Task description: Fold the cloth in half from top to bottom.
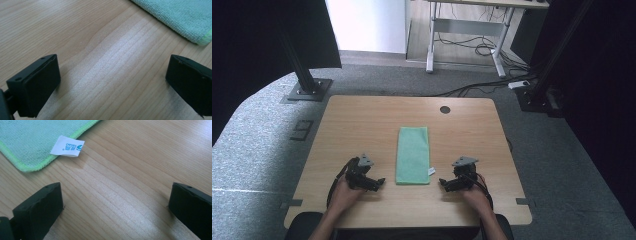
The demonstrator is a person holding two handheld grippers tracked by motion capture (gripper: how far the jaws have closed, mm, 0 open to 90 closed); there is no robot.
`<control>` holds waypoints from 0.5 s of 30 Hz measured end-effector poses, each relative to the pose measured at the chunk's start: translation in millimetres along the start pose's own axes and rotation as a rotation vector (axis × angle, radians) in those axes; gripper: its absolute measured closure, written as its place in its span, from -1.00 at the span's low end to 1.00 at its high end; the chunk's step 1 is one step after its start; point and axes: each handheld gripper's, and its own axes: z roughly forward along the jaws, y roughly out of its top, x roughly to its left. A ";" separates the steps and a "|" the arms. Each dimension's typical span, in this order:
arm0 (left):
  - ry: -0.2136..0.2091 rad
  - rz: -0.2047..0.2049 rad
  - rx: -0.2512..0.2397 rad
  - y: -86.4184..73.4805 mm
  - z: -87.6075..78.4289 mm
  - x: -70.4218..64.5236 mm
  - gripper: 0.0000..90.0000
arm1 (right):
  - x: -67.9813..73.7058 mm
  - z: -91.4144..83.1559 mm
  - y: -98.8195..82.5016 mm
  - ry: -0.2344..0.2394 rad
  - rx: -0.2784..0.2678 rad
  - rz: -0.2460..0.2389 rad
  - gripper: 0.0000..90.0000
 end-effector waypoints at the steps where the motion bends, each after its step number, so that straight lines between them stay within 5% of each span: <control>1: 0.000 0.000 0.000 0.0 0.0 0.0 -1.00 | 0.0 0.1 0.0 0.000 0.000 0.000 -1.00; 10: -0.001 -0.016 0.025 7.0 2.0 1.6 -1.00 | 0.8 -0.4 1.8 -0.001 0.015 0.008 -1.00; 15: 0.016 -0.030 -0.014 22.1 3.5 7.2 -1.00 | 1.7 -2.5 7.4 0.007 0.001 0.013 -1.00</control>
